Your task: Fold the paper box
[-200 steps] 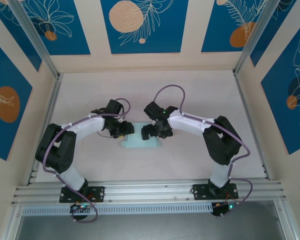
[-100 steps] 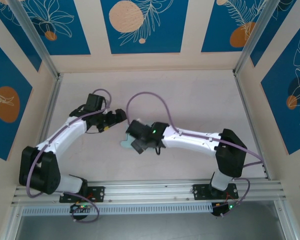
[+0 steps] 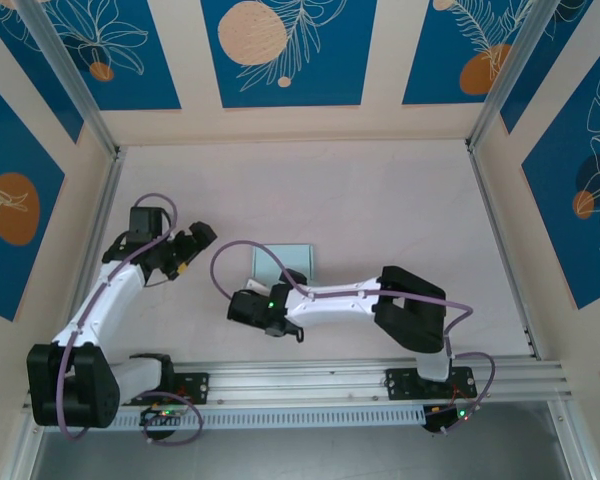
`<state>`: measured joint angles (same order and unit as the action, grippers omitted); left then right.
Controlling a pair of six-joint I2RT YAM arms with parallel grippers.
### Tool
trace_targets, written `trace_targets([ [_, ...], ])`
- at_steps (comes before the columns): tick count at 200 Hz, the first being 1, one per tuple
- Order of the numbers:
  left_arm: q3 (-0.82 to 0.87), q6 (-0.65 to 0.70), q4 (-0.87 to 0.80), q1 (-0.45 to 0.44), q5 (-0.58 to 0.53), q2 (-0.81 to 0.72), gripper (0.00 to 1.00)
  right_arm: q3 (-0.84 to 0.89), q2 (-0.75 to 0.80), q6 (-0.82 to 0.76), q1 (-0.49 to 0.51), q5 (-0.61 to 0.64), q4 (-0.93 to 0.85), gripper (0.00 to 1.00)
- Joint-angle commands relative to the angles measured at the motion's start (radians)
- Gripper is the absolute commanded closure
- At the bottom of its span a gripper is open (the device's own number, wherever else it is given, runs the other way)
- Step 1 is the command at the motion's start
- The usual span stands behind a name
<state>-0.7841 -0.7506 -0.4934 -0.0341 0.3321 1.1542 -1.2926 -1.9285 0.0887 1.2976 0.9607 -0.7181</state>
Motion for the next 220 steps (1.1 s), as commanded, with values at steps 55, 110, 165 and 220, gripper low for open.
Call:
trace_targets([
  [55,0.031,-0.024,0.026,0.023,0.05,-0.014,0.0,-0.063,-0.053,-0.053,-0.023,0.059,0.047,0.52],
  [110,0.028,-0.021,0.024,0.03,0.049,-0.013,0.0,-0.084,-0.038,-0.084,-0.021,0.053,0.028,0.86],
  [165,-0.01,0.006,-0.004,0.04,0.05,-0.016,0.0,-0.205,0.008,-0.081,-0.032,-0.01,-0.114,1.0],
  [220,-0.026,0.03,-0.019,0.05,0.058,-0.024,0.0,-0.416,0.103,-0.029,-0.127,-0.35,-0.379,1.0],
])
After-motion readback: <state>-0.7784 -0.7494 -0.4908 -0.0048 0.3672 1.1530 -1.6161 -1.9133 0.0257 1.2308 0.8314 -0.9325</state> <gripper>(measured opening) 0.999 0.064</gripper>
